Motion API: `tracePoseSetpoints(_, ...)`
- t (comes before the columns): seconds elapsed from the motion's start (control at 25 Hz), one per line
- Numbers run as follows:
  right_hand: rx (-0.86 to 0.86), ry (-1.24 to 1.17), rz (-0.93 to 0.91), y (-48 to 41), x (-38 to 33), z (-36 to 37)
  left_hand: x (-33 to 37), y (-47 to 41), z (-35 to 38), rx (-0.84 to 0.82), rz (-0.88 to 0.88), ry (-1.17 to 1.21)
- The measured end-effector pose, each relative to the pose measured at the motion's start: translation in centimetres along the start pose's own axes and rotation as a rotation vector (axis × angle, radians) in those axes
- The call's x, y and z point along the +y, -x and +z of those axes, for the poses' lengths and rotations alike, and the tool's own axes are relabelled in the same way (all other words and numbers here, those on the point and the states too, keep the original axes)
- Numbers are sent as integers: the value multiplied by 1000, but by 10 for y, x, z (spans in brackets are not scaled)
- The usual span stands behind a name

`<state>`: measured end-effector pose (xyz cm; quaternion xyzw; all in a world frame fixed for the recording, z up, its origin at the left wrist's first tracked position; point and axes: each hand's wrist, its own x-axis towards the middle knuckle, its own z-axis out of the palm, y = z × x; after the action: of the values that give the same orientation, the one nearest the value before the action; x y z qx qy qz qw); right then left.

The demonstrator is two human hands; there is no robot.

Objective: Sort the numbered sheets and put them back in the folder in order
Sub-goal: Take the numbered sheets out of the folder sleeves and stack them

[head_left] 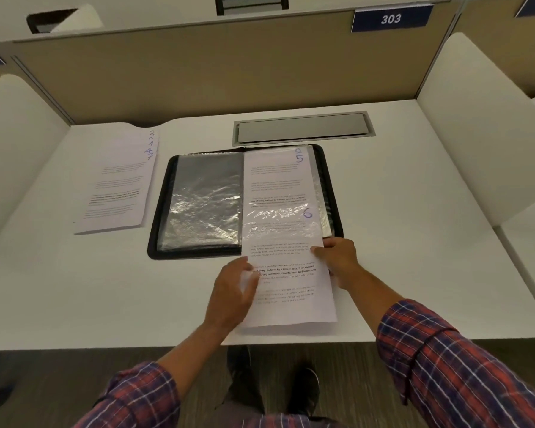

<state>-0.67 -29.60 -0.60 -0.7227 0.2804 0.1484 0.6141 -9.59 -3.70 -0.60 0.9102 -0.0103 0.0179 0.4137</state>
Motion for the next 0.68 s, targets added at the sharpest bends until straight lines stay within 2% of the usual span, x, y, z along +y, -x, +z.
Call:
tracePoseSetpoints(0.12,-61,-39,29,7,1,-7,18,-27,2,211,-449,213)
tracePoseSetpoints(0.2,-101,-40,69,9,1,-12,18,-41,3,237,-672,421)
tracePoseSetpoints(0.28,-146,-43,102,11,2,-17,14,-48,4,215,-808,603)
tracePoseSetpoints(0.36,-171,-47,124,13,0,-22,21,-46,3,153,-846,687)
tracePoseSetpoints(0.52,-227,-65,137,18,-3,-31,27,-34,4,31,-787,612)
tracePoseSetpoints(0.68,-347,-132,129,23,-4,-36,27,-27,0,28,-732,686)
